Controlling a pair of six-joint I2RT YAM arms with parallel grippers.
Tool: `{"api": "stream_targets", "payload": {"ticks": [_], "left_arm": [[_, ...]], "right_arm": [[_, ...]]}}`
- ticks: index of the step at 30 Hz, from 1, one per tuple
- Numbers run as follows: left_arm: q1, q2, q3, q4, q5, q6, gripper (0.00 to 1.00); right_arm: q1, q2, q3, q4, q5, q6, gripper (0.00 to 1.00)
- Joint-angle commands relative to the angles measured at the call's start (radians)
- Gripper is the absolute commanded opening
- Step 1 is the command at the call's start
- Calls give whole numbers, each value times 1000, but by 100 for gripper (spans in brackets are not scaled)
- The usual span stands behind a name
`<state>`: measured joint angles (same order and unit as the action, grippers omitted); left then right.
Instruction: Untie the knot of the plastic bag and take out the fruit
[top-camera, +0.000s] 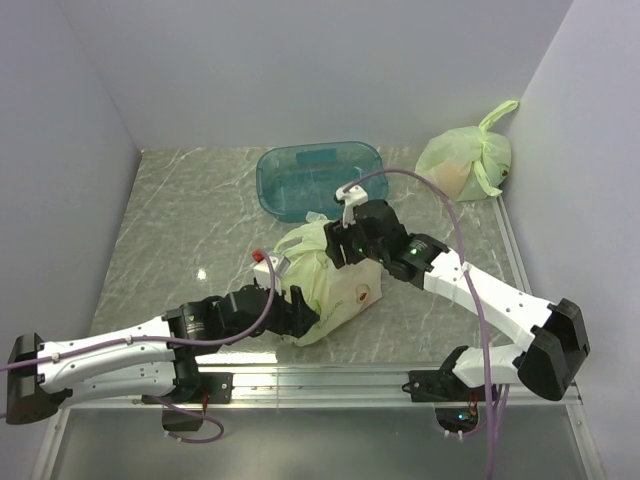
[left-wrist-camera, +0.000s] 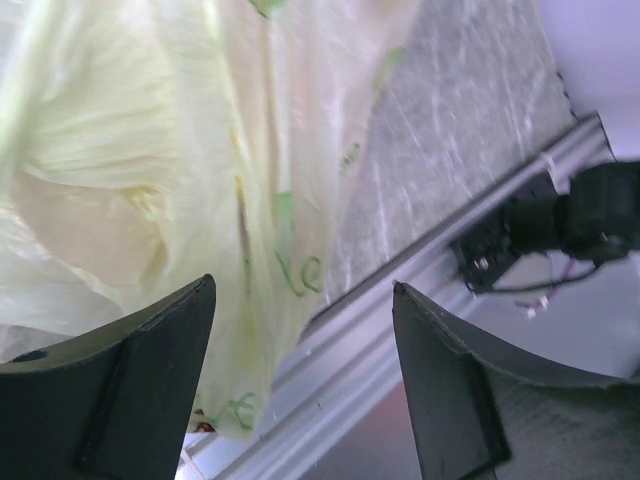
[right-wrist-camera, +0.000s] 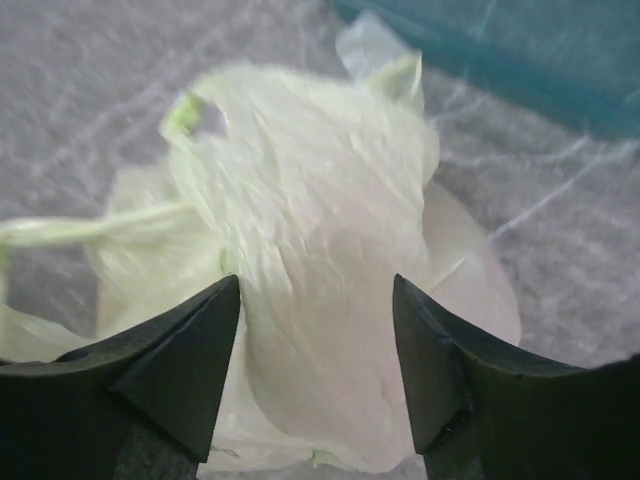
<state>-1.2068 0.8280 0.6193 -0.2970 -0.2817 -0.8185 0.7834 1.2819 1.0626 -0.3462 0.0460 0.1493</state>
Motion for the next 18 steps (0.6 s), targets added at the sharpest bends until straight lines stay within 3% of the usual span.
{"api": "stream_targets", "payload": {"ticks": [1,2,5,6,9,14,18], "left_arm": [[-4,25,31,33,-123,-36,76],[-4,36,33,50,-140,-39,75],[4,89,31,68,-218,-77,72],[19,118,34,64,-241,-94,70],[84,172,31,68,-267,-146,67],[139,224,31,148,-208,-117,69],[161,281,40,154,-232,-136,64]], "right_arm": [[13,-50,-50,39,26,27,65],[13,-58,-81,44,31,30,62],[14,-96,-134,52,60,48,37],[14,-125,-150,61,78,56,21],[13,-182,-214,75,103,70,1],[13,-299,-299,107,115,88,0],[11,-372,-352,159,120,107,0]]}}
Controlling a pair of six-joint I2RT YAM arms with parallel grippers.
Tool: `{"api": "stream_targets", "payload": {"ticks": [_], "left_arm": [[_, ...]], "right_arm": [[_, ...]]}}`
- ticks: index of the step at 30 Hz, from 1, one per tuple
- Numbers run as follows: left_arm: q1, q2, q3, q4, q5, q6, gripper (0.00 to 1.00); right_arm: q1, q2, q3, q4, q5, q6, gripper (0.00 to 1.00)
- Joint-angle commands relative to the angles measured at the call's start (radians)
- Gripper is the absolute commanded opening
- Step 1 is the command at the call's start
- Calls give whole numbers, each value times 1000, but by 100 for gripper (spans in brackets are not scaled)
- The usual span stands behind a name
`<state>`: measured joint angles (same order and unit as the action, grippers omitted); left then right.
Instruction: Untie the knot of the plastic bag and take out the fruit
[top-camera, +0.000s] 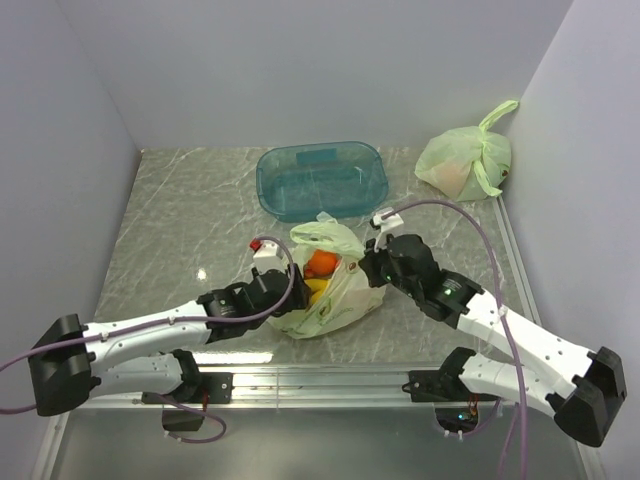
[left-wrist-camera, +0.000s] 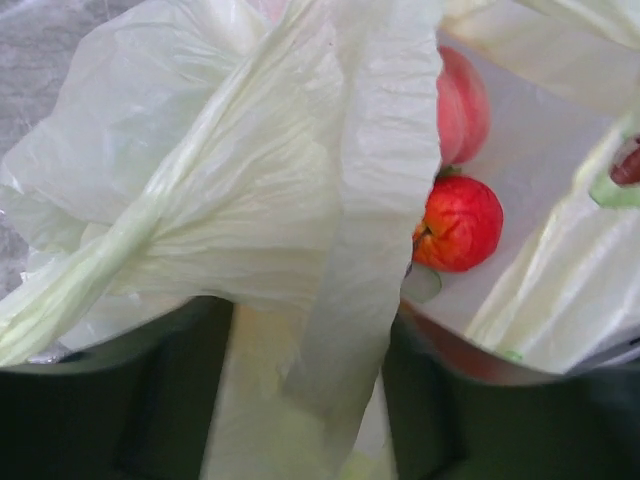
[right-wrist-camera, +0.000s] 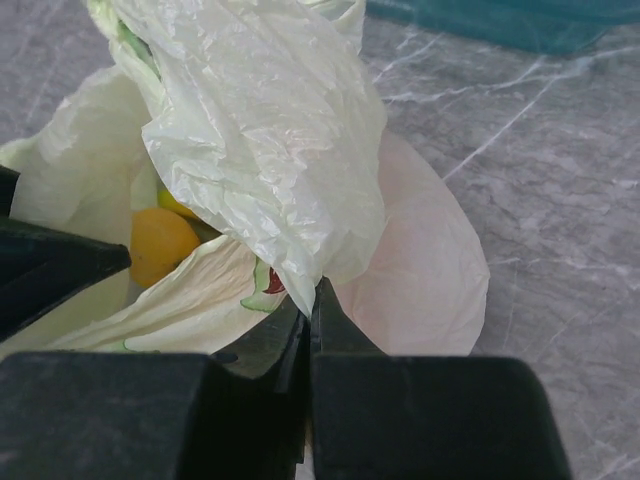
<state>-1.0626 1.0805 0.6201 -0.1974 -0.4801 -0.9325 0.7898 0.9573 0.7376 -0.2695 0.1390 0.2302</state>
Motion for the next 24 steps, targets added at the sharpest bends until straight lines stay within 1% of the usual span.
{"api": "stream_targets", "payload": {"ticks": [1,2,3,4,5,6,7,8,9,11,13,14,16,17,18,20,21,22,23,24], "left_arm": [[24,36,41,50,-37,-35,56],[39,42,41,40,-49,-49,50],[50,48,40,21,-75,-63,42],[65,47,32,-9,-89,-89,19],[94,29,24,-26,-101,-100,8],[113,13,14,-34,-112,-107,0],[133,-7,1,-39,-111,-117,1],[172,-51,-28,-37,-104,-120,1],[191,-72,-42,-31,-85,-120,1],[234,-112,-78,-17,-60,-112,1],[243,-149,-92,4,-26,-97,0],[245,-152,-95,12,-12,-89,1],[245,-156,-95,44,43,-62,1],[245,-153,-94,52,55,-55,0],[245,-149,-89,58,67,-51,1],[245,-139,-71,52,90,-40,0],[245,-136,-60,49,92,-35,1],[243,-133,-43,35,95,-29,1],[243,-126,-34,27,95,-26,1],[245,-122,-23,17,95,-22,1]], "right_arm": [[5,-60,-52,87,46,35,0],[5,-74,-69,92,60,46,0],[3,-107,-87,99,79,81,0],[-20,-129,-137,102,108,104,0],[-38,-153,-168,107,109,133,0],[-62,-207,-199,105,102,200,0],[-98,-233,-258,102,91,242,0],[-168,-262,-288,84,62,283,0],[-213,-314,-315,73,44,350,0],[-282,-362,-378,56,18,397,0],[-290,-408,-398,30,7,426,0],[-291,-417,-397,24,1,423,2],[-288,-428,-364,9,-47,373,21],[-287,-430,-344,-2,-70,345,38],[-278,-425,-319,-14,-93,287,46],[-258,-410,-212,-66,-124,220,59],[-242,-378,-167,-92,-124,163,61],[-210,-355,-74,-114,-121,137,63],[-186,-330,-25,-164,-115,115,64],[-161,-272,23,-184,-104,83,64]]}}
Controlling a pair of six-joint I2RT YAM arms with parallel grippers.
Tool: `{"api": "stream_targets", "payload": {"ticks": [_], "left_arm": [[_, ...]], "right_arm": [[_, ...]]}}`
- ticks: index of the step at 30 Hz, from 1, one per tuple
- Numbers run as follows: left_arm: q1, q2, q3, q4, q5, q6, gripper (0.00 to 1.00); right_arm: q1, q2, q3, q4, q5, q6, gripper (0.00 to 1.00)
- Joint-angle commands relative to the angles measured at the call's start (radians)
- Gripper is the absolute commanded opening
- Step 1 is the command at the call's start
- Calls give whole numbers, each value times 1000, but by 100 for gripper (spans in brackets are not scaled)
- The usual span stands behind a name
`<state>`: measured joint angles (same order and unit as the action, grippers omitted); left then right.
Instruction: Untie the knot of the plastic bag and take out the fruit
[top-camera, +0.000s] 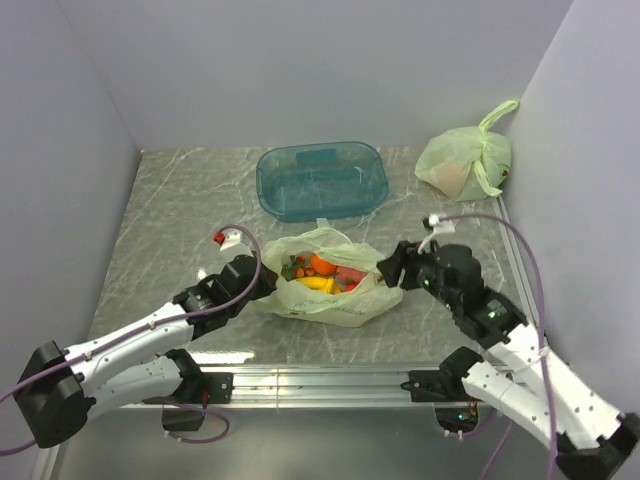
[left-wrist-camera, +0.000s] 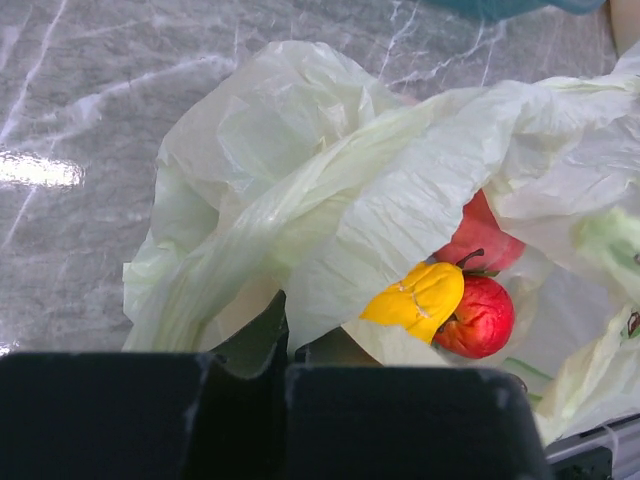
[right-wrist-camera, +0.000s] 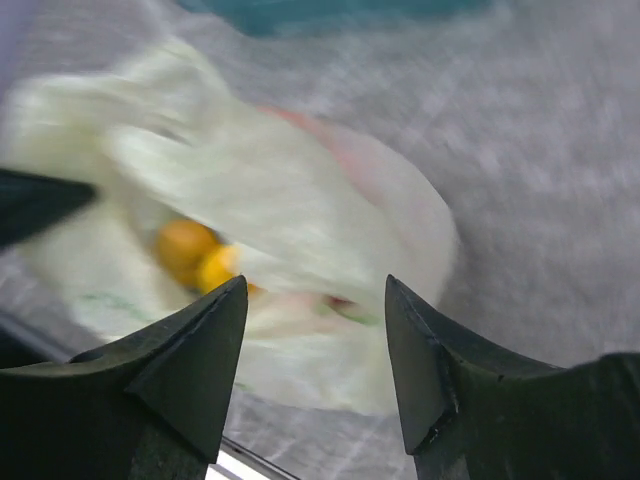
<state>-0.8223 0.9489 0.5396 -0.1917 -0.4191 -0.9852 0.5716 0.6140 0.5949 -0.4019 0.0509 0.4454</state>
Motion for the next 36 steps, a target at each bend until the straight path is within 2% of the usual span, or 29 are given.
{"api": "stream_targets", "payload": {"ticks": [1,3,5,12,15,18,20,21,24,25,29,31,33,36], "left_arm": [[5,13,75,-5,34,34,1],[3,21,94,-21,40,40,1],[0,24,114,-35,43,48,1],[-3,-13,102,-57,34,46,1],[-5,-30,88,-72,34,45,1],[-5,-48,66,-92,43,42,1],[-5,-61,51,-117,51,36,1],[-5,-67,45,-126,54,31,0],[-3,-87,8,-149,60,13,0],[-3,-90,-10,-153,60,5,1],[-3,-105,-47,-169,77,-4,1],[-3,-102,-55,-157,103,8,1],[-3,-93,-52,-129,129,20,1],[-1,-73,-32,-107,155,43,0]], "right_arm": [[132,102,256,-69,21,-148,64],[204,195,337,-97,55,-180,63],[267,265,440,-97,6,-194,60],[358,610,635,-72,-115,-255,50],[366,707,613,-49,-118,-257,49],[341,742,531,-25,-13,-228,50],[300,725,473,-11,13,-165,50],[277,707,394,-3,32,-139,50],[142,595,208,32,89,-36,53],[54,564,166,38,98,-18,54],[-56,433,37,37,95,-13,66],[-53,402,22,40,74,-42,68],[2,353,23,63,29,-79,69],[150,299,64,69,56,-122,68]]}}
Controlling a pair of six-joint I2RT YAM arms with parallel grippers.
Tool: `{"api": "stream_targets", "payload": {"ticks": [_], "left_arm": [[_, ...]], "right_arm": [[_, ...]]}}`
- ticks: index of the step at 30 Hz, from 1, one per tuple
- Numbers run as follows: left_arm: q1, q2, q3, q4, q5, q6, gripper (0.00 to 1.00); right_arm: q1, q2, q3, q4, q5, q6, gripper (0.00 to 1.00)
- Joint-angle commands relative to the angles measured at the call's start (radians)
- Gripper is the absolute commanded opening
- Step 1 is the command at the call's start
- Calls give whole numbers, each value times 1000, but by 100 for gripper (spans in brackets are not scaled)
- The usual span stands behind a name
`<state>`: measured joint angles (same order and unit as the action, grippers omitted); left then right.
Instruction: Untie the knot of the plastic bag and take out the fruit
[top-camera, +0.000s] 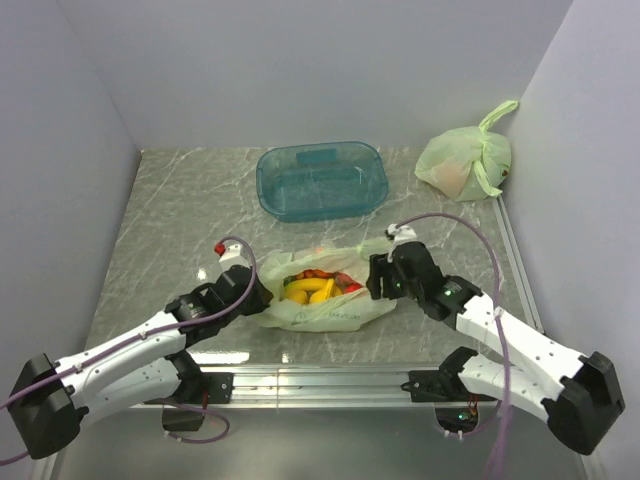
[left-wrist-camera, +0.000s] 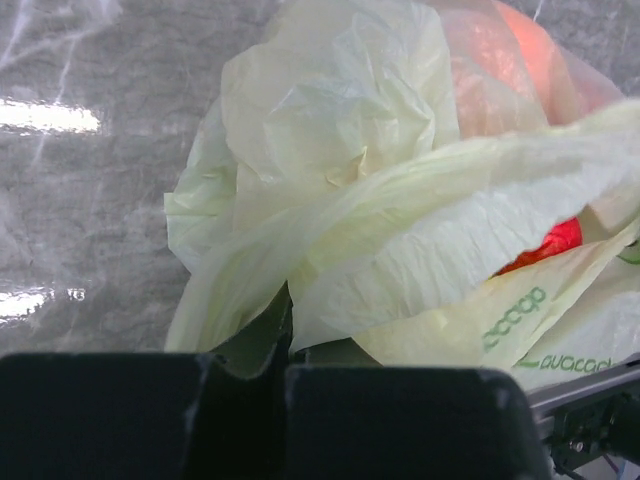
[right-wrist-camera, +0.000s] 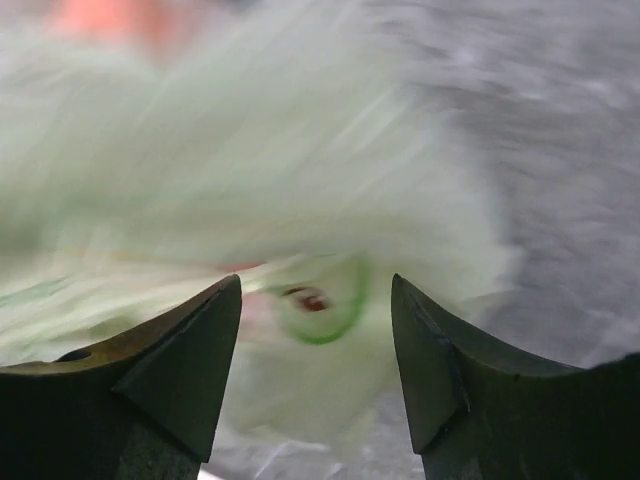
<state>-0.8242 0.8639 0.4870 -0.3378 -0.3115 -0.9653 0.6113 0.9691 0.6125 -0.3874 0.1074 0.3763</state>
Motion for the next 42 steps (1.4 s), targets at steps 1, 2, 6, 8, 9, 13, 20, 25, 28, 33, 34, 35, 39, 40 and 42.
{"api": "stream_targets", "payload": {"ticks": [1,2,6,8,9,13,20,25,28,33,34,35,39,40,42], "left_arm": [[0,20,39,40,55,31,0],[0,32,47,42,58,34,0],[-3,60,81,48,60,45,1],[-1,69,90,54,61,48,1],[-3,73,93,56,63,46,1],[-1,72,96,51,55,40,0],[-1,60,87,48,15,34,1],[-1,80,64,80,58,48,2],[-3,73,45,98,89,48,3],[-1,61,36,95,100,66,4],[-1,63,36,95,103,69,5],[-1,63,35,97,113,74,5],[-4,61,19,118,141,77,6],[-6,61,16,123,144,79,6],[-7,61,12,128,147,83,7]], "right_arm": [[142,-64,62,53,6,-62,67],[169,-69,78,56,9,-76,65],[268,-30,154,85,-26,-111,61],[291,23,162,120,-40,-126,61],[295,45,167,130,-46,-129,61],[361,149,173,134,-83,-146,61],[516,186,99,20,-106,-77,61],[530,181,95,-34,-189,-53,61],[535,169,164,-70,-126,-42,61],[483,148,268,1,-9,39,61],[457,169,277,13,50,88,61],[443,181,286,18,70,111,61],[360,249,257,73,94,254,61],[346,275,248,96,89,288,61],[334,304,230,156,83,309,61]]}}
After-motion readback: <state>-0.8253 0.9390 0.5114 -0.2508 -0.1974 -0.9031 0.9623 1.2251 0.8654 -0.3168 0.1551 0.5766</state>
